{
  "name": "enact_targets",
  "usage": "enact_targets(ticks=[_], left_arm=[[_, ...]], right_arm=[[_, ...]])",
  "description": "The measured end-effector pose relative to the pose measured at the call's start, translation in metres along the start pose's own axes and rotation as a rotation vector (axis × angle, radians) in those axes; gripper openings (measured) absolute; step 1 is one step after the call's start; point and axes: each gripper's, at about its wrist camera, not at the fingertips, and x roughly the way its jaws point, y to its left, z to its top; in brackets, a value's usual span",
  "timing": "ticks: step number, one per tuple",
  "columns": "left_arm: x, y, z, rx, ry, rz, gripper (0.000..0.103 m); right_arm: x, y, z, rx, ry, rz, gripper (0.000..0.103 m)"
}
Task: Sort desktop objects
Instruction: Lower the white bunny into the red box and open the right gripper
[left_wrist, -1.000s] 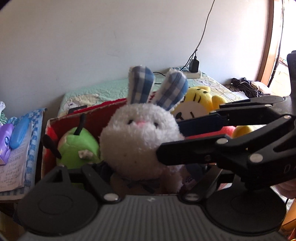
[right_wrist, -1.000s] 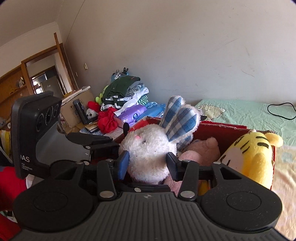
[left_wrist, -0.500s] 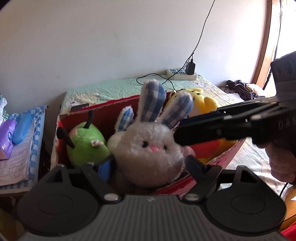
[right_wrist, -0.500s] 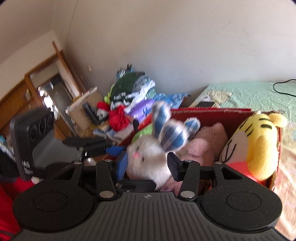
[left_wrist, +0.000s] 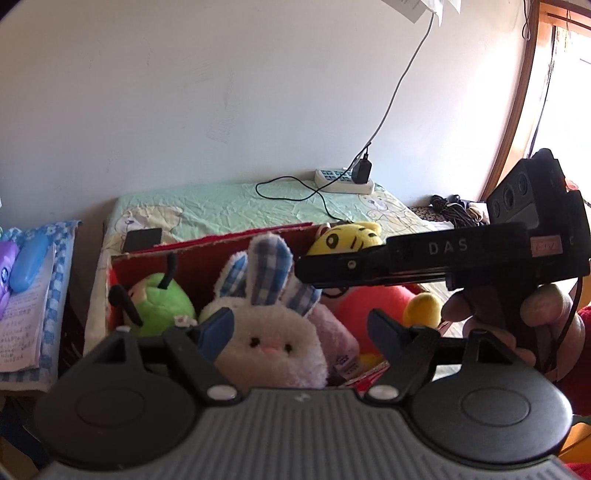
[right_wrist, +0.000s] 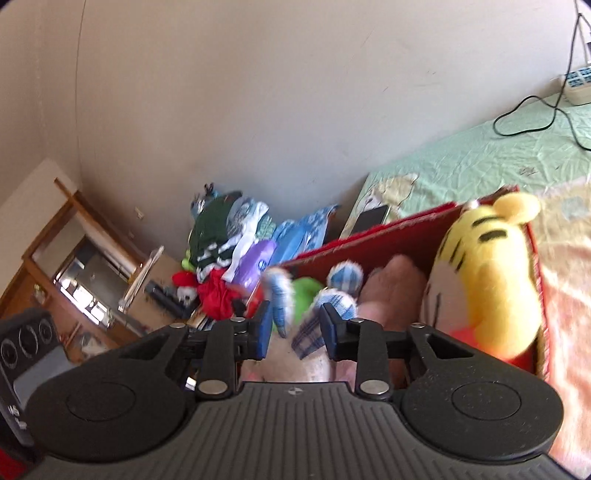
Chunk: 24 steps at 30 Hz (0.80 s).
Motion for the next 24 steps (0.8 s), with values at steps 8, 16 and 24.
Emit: enact_targets(ticks=[8,16,24], left_arm=[[0.02,0.003,-0.021,-0.01,0.082,-0.003,0.082],[0.026,0.003,-0.026,-0.01,0.095,-0.013,0.089],[0.002,0.003,-0.004,-0.023,0.08,0.048,0.097]], right_arm=[[0.017,0.007,-0.018,-0.017,0.09,-0.013,0.027],[0.015,0.01,-0.02,-0.008,0.123,-0.05,0.027],[-0.022,0.027,-0.011,-0.006,0.013,-0.269,0.027]])
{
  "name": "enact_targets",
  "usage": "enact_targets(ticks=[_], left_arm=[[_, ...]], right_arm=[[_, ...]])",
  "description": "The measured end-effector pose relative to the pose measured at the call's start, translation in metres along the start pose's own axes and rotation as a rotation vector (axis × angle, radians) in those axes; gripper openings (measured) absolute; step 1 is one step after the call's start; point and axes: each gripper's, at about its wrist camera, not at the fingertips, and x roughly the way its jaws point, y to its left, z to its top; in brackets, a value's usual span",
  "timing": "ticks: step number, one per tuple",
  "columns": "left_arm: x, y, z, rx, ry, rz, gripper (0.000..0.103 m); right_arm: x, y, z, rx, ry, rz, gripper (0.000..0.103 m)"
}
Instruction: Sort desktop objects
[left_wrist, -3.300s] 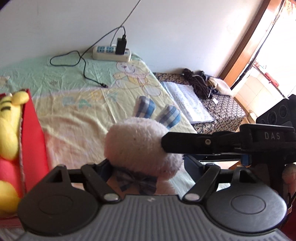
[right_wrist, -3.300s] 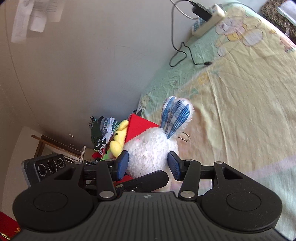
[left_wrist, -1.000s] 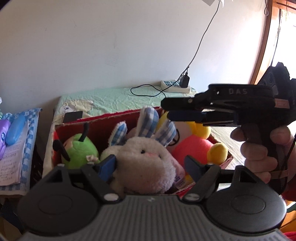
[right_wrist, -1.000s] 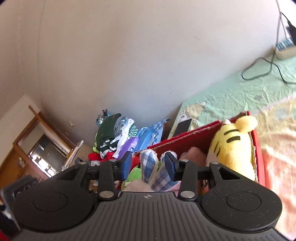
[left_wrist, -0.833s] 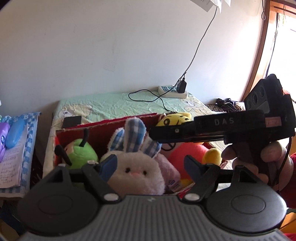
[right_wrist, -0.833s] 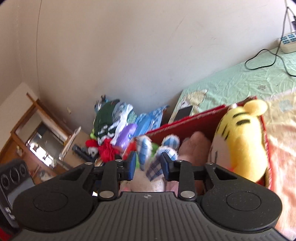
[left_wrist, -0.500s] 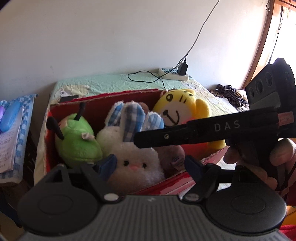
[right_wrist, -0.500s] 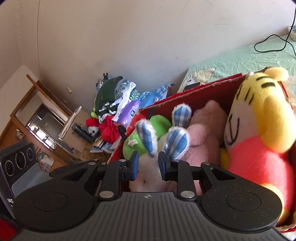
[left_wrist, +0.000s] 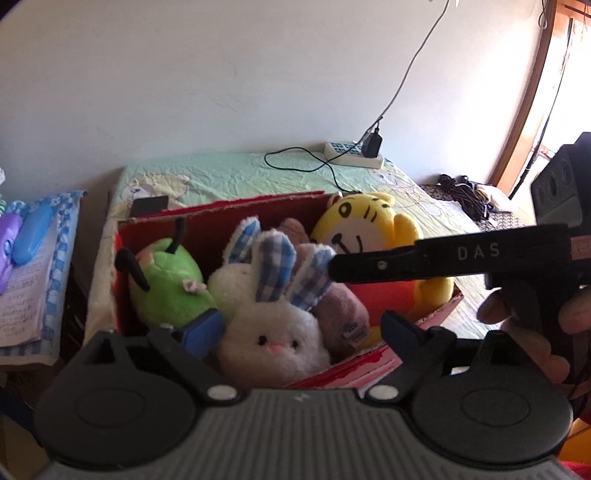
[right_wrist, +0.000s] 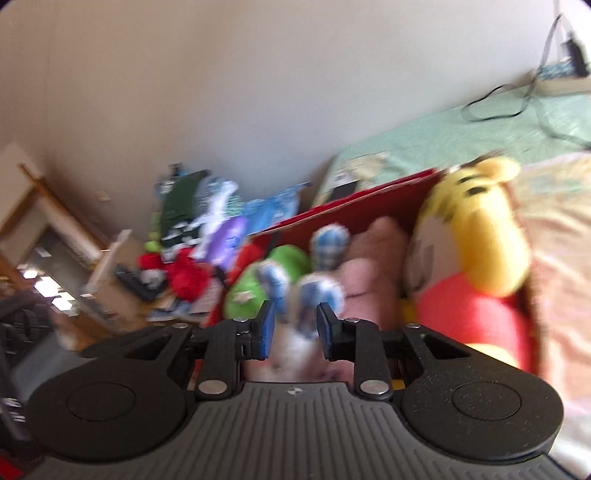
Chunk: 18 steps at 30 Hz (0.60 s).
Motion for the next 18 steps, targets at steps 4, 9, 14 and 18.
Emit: enact_targets(ticks=[4,9,14,18], left_arm=[[-0.014,0.0,0.015,-0.012,-0.017,0.048,0.099],[-0.014,-0.011,0.02,0.023,0.002,0.103,0.099],[-0.011,-0.015,0.012,0.015,0.027,0.156,0.099],[-0.004,-0.014,0.014,-0.041,0.068,0.25,0.099]], right_arm=[[-0.019,0.009,0.002,0.001,-0.032,-0.161,0.028],[-0.033,0.01,-0.014,-0.014,-0.059,-0.267,0.029],[-0.031,0.006,-0.017,-0.022,-0.061,-0.268,0.029],[-0.024,0.007,-0.016,-0.011,-0.057,-0.246,0.029]])
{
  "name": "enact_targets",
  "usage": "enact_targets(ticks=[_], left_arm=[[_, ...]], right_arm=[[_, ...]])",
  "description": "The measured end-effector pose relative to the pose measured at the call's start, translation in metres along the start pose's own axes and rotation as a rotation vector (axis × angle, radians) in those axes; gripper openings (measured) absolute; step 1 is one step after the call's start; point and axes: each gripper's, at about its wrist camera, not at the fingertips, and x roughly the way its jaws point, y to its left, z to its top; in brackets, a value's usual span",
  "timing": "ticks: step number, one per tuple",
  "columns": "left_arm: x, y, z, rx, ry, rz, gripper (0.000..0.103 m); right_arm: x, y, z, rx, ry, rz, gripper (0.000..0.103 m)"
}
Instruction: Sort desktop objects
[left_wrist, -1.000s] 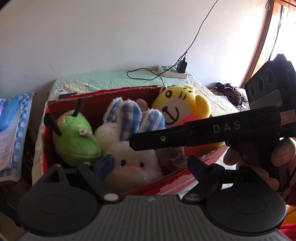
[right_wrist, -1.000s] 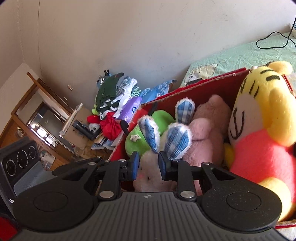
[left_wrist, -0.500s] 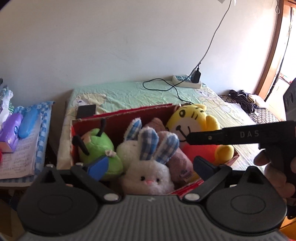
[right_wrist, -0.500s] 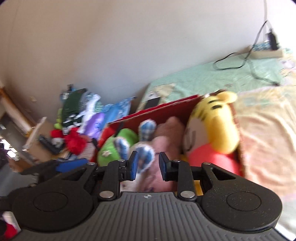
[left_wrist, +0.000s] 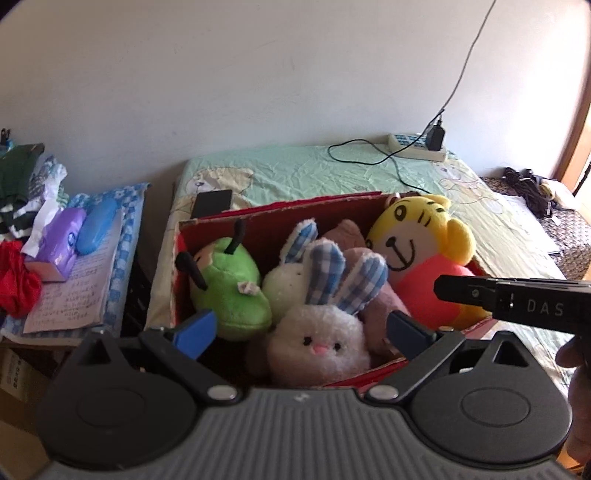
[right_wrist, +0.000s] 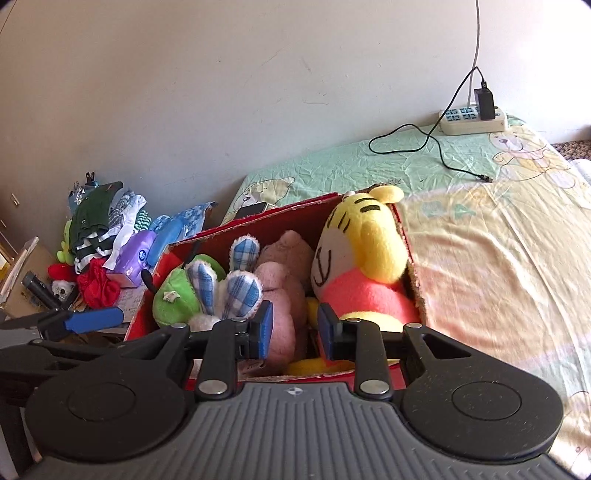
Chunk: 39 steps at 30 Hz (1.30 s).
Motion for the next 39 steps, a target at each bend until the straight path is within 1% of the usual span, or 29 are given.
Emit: enact_targets(ticks=[1,3,8,15,17,19,22,30,33,36,38,39], left_arm=[[0.001,-0.001,0.001,-0.009,0.008,0.026,0.099],[0.003,-0.001,0.003,-0.043,0.04,0.055,0.099],[0.008,-0.005,0.004,-0.13,0.109,0.112,0.099],[0.001,-0.033,0.001,-0.154,0.139,0.188,0.099],[0.0,-0.044,-0.002,-0.151,0.154,0.197,0.099],[-0.001,-0.057,-0.005,-0.14,0.166,0.199,0.099],[-0.002,-0.081,-0.01,-0.119,0.184,0.192,0.099],[0.006,-0.154,-0.023,-0.031,0.229,0.13,0.099],[0.011,-0.178,-0.026,0.004,0.248,0.115,0.099],[0.017,-0.199,-0.028,0.028,0.267,0.1,0.099],[0.021,-0.211,-0.028,0.043,0.275,0.095,0.1],[0.023,-0.217,-0.028,0.051,0.279,0.094,0.1]], right_arm=[[-0.001,0.003,-0.001,-0.004,0.003,0.008,0.031],[-0.003,0.006,-0.001,-0.028,0.004,0.012,0.035],[-0.017,0.006,0.001,-0.085,0.001,0.023,0.036],[-0.042,-0.014,0.001,-0.101,0.003,0.007,0.036],[-0.049,-0.021,0.0,-0.095,0.004,0.006,0.036],[-0.058,-0.028,0.0,-0.098,-0.003,-0.005,0.036],[-0.069,-0.041,-0.003,-0.105,-0.017,-0.045,0.036],[-0.093,-0.093,-0.02,-0.035,0.009,-0.159,0.036],[-0.099,-0.109,-0.026,-0.019,0.019,-0.214,0.037],[-0.106,-0.125,-0.031,0.006,0.027,-0.249,0.038],[-0.109,-0.134,-0.032,0.019,0.029,-0.274,0.045],[-0.111,-0.138,-0.033,0.024,0.03,-0.289,0.046]])
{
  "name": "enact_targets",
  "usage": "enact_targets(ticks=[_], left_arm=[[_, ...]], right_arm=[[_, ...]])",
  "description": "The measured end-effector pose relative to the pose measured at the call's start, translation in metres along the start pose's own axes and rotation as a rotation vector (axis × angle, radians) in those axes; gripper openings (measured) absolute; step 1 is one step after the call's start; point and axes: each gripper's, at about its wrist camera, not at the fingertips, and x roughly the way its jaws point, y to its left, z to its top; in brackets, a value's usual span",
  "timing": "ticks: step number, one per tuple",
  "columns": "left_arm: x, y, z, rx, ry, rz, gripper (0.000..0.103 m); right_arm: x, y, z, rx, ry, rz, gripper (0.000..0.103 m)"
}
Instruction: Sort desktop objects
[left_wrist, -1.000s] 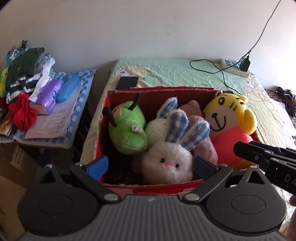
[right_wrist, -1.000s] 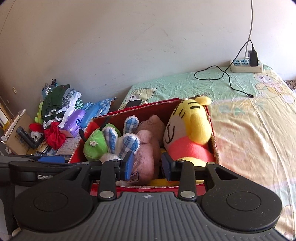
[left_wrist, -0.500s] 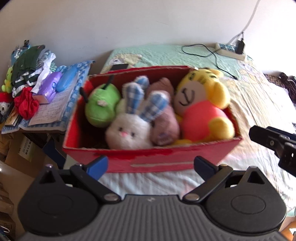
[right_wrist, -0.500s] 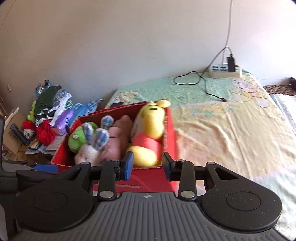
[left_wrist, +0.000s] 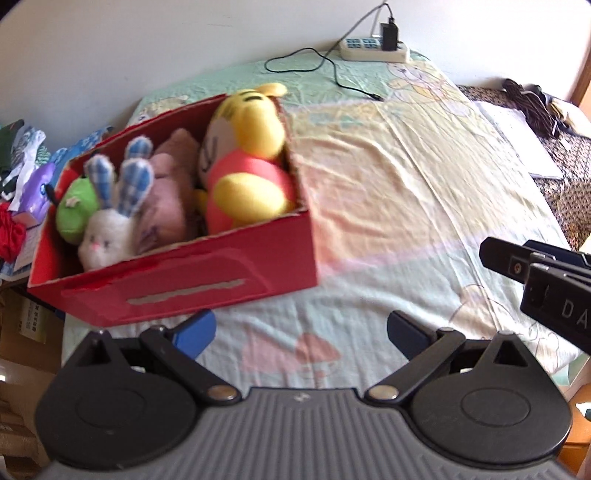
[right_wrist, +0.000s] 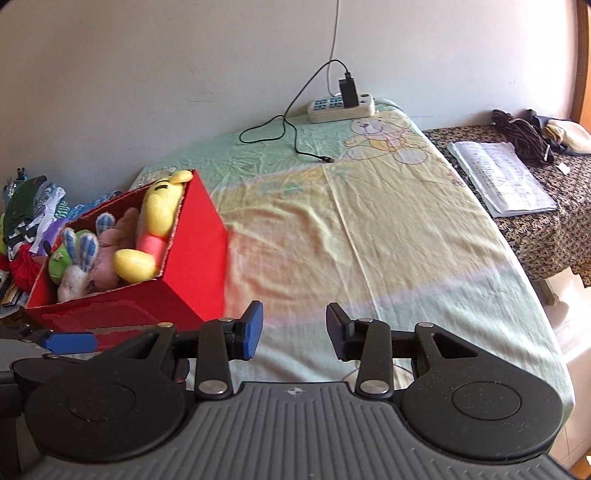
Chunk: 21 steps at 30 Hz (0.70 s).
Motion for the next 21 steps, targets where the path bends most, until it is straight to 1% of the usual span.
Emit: enact_targets(ticks=[5,10,13,17,21], left_arm=[[0.005,-0.023,0.002,0.03,0.022,-0.002,0.1],[0.013,-0.03,0.003,0.018,0.052,-0.007,0.1],[0.018,-0.027,0.003,-0.004,0.059,-0.005,0.1],[0.02,-0.021,0.001,-0.032,0.067,0.005,0.1],[0.024,-0.008,0.0,-0.058,0.078,-0.004,0.1]], right_arm=[[0.004,-0.019,-0.002,0.014,0.017,-0.059,0.047],[0.011,-0.024,-0.002,0.008,0.052,-0.075,0.05],[0.017,-0.022,-0.003,-0.009,0.075,-0.075,0.052],[0.022,-0.014,-0.002,-0.039,0.09,-0.081,0.06],[0.025,-0.003,0.002,-0.062,0.093,-0.077,0.063]])
